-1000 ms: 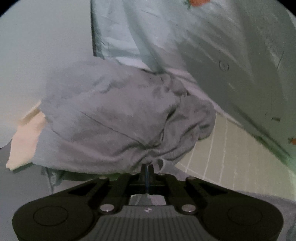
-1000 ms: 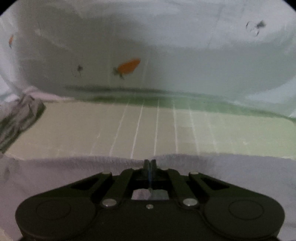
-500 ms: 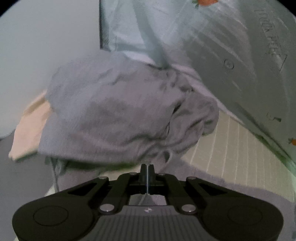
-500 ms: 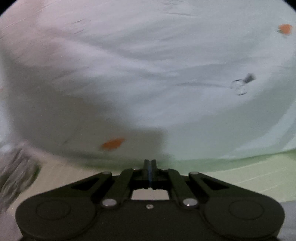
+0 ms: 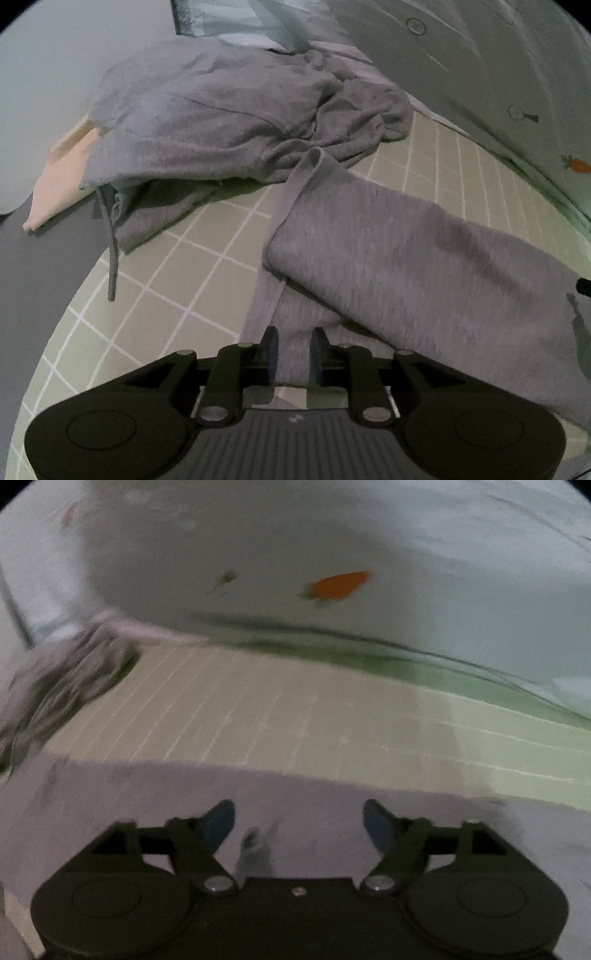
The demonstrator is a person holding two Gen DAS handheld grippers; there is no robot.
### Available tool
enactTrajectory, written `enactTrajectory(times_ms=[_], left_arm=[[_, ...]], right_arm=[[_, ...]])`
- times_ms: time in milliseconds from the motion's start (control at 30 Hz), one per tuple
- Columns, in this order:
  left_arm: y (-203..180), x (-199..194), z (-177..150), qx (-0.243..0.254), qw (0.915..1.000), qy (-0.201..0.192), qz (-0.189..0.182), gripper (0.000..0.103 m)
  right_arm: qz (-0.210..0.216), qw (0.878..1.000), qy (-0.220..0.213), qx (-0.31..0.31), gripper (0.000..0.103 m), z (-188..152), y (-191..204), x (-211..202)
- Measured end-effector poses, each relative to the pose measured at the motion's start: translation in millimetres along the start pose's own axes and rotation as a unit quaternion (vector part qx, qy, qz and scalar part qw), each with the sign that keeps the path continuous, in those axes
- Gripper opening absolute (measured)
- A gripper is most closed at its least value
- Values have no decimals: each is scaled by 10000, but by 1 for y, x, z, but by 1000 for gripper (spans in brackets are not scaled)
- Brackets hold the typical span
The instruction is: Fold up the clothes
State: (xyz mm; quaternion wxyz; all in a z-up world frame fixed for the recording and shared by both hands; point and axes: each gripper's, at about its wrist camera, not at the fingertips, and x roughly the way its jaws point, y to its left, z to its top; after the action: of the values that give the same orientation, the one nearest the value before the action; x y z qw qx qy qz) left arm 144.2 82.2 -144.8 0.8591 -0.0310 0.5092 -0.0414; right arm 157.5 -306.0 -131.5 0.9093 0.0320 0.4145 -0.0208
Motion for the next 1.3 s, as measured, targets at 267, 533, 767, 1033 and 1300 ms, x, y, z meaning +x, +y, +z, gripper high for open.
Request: enactTrajectory(times_ms=[267, 533, 767, 1033, 1300], left_arm=[[-7, 1, -8, 61, 9995, -69, 311, 0], [6, -4, 1, -113, 9961, -292, 822, 0], [47, -21, 23, -410, 9917, -569, 1078, 0], [25, -11, 9, -424, 9978, -335, 382, 19], [-10, 2, -5, 149, 9984, -233, 499, 43]], right_arm=[[365, 9988, 299, -132, 14, -3, 22, 23], [190, 9980, -284, -527, 0, 37, 17, 15], [-180, 9962, -826, 213, 0, 72, -18, 11], [357, 9968, -106, -705, 50, 24, 37, 25], [259, 9970, 49, -724, 68, 2, 44, 20]])
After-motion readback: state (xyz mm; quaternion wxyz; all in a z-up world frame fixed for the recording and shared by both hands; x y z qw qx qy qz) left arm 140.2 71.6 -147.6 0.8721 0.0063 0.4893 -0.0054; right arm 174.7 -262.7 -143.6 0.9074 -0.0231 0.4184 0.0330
